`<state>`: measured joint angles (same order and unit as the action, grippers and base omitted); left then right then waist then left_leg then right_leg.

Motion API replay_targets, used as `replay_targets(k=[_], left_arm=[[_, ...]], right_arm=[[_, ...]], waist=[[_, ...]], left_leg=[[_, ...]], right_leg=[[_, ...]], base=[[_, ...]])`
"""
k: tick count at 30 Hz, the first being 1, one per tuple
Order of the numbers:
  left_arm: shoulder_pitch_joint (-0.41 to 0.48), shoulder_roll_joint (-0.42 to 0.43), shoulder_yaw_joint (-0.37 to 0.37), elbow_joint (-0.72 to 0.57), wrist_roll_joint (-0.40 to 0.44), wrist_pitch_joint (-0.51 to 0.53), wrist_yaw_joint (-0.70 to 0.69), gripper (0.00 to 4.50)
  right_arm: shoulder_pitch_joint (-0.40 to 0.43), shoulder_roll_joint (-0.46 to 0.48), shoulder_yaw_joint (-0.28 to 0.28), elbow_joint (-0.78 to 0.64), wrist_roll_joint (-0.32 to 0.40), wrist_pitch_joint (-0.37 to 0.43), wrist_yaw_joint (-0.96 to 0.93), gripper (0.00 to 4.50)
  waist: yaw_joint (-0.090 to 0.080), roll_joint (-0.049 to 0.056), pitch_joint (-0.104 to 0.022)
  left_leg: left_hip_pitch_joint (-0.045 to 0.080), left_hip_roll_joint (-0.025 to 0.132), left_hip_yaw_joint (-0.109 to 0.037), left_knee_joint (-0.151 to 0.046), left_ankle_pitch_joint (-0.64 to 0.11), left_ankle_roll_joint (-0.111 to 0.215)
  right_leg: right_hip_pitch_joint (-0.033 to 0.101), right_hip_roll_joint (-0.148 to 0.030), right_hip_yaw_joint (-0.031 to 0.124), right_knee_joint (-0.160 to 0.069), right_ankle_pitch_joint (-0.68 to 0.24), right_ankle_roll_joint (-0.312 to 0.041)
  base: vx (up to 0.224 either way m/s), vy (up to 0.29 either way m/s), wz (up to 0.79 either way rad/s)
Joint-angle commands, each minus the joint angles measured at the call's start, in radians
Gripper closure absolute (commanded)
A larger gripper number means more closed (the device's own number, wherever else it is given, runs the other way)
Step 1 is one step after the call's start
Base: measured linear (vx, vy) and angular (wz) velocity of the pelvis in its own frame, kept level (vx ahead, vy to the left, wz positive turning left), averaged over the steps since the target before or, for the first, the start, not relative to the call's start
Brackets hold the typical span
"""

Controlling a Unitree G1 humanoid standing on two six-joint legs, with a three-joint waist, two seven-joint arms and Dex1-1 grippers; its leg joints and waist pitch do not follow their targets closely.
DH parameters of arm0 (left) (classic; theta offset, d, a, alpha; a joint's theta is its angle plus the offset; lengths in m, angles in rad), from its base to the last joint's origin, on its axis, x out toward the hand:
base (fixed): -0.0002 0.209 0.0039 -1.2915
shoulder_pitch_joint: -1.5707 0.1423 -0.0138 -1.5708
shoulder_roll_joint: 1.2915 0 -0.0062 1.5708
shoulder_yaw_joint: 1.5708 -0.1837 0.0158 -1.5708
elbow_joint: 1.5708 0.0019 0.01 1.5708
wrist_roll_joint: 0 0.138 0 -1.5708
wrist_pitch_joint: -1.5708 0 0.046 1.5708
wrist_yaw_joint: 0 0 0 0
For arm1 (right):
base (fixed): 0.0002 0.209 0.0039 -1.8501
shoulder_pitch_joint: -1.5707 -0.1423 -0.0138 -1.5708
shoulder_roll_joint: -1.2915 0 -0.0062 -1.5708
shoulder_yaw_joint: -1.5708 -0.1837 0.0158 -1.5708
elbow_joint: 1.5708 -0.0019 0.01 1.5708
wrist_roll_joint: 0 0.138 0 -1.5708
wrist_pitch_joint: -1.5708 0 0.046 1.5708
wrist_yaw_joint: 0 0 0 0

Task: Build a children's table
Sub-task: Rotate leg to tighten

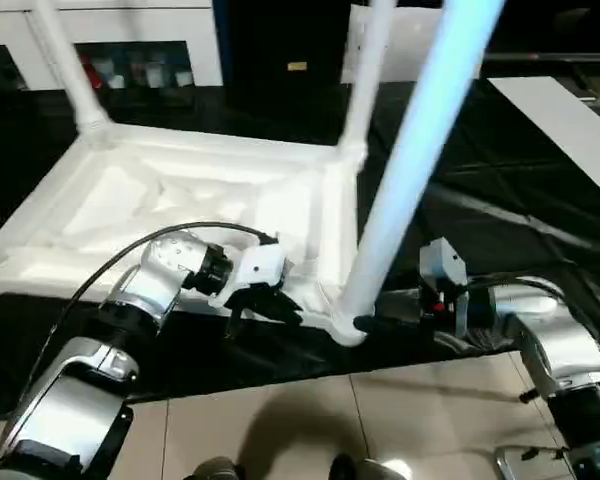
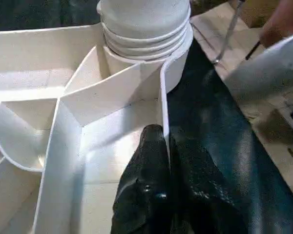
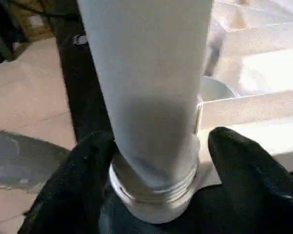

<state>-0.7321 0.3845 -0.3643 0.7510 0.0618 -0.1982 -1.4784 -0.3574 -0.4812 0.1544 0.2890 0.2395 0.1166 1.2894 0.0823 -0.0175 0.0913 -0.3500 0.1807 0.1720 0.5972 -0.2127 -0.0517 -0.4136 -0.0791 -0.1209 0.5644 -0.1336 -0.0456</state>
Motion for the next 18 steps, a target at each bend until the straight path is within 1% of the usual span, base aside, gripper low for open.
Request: replay_targets(k=[1, 3, 5, 8, 9, 10, 14, 15, 18], left_arm=[[-0.022, -0.011, -0.048, -0.004, 0.011, -0.031, -0.062, 4.5], [-0.024, -0.014, -0.049, 0.0, 0.012, -0.037, -0.067, 4.5], [-0.026, -0.016, -0.049, 0.003, 0.013, -0.043, -0.074, 4.5], [-0.028, -0.017, -0.05, 0.01, 0.013, -0.054, -0.081, 4.5], [-0.028, -0.017, -0.05, 0.01, 0.013, -0.056, -0.083, 4.5], [-0.029, -0.016, -0.052, 0.013, 0.013, -0.06, -0.085, 4.5], [-0.028, -0.014, -0.053, 0.02, 0.014, -0.07, -0.088, 4.5], [-0.027, -0.014, -0.053, 0.021, 0.015, -0.071, -0.087, 4.5], [-0.025, -0.014, -0.052, 0.021, 0.016, -0.067, -0.085, 4.5]], right_arm=[[-0.023, -0.001, 0.015, 0.017, -0.013, -0.025, 0.02, 1.41], [-0.026, 0.0, 0.019, 0.023, -0.015, -0.029, 0.026, 1.6], [-0.027, -0.001, 0.027, 0.027, -0.018, -0.038, 0.038, 1.83], [-0.027, -0.001, 0.037, 0.031, -0.022, -0.047, 0.051, 2.04], [-0.027, -0.001, 0.041, 0.031, -0.024, -0.05, 0.053, 2.04], [-0.027, -0.001, 0.045, 0.033, -0.025, -0.054, 0.054, 2.14], [-0.027, 0.002, 0.056, 0.039, -0.028, -0.065, 0.058, 2.32], [-0.027, 0.004, 0.057, 0.04, -0.028, -0.065, 0.061, 2.41], [-0.024, 0.008, 0.061, 0.039, -0.026, -0.064, 0.066, 2.44]], waist=[[-0.002, -0.003, -0.086], [0.003, -0.004, -0.087], [0.003, -0.005, -0.086], [0.004, -0.004, -0.086], [0.004, -0.005, -0.086], [0.004, -0.006, -0.087], [0.004, -0.005, -0.087], [0.004, -0.004, -0.087], [0.004, -0.004, -0.086]], left_leg=[[0.004, 0.06, -0.008, -0.065, -0.074, 0.101], [0.002, 0.06, -0.008, -0.065, -0.068, 0.101], [0.003, 0.061, -0.008, -0.065, -0.069, 0.1], [0.002, 0.06, -0.009, -0.065, -0.073, 0.096], [0.002, 0.06, -0.009, -0.065, -0.073, 0.096], [0.001, 0.059, -0.009, -0.065, -0.07, 0.096], [0.001, 0.057, -0.008, -0.065, -0.072, 0.096], [0.001, 0.059, -0.009, -0.065, -0.071, 0.095], [0.001, 0.059, -0.009, -0.065, -0.079, 0.091]], right_leg=[[0.068, -0.085, 0.066, -0.046, -0.256, -0.208], [0.07, -0.086, 0.066, -0.045, -0.251, -0.207], [0.069, -0.085, 0.065, -0.046, -0.258, -0.204], [0.069, -0.086, 0.065, -0.047, -0.276, -0.196], [0.07, -0.085, 0.065, -0.048, -0.278, -0.193], [0.07, -0.085, 0.065, -0.047, -0.277, -0.192], [0.07, -0.083, 0.063, -0.05, -0.29, -0.184], [0.07, -0.084, 0.064, -0.049, -0.289, -0.184], [0.07, -0.084, 0.063, -0.051, -0.303, -0.182]], base=[[0.0, 0.0, 0.0], [0.0, 0.0, 0.0], [0.0, 0.0, 0.0], [0.0, 0.0, 0.0], [0.0, 0.0, 0.0], [0.0, 0.0, 0.0], [0.0, 0.0, 0.0], [0.0, 0.0, 0.0], [0.0, 0.0, 0.0]])
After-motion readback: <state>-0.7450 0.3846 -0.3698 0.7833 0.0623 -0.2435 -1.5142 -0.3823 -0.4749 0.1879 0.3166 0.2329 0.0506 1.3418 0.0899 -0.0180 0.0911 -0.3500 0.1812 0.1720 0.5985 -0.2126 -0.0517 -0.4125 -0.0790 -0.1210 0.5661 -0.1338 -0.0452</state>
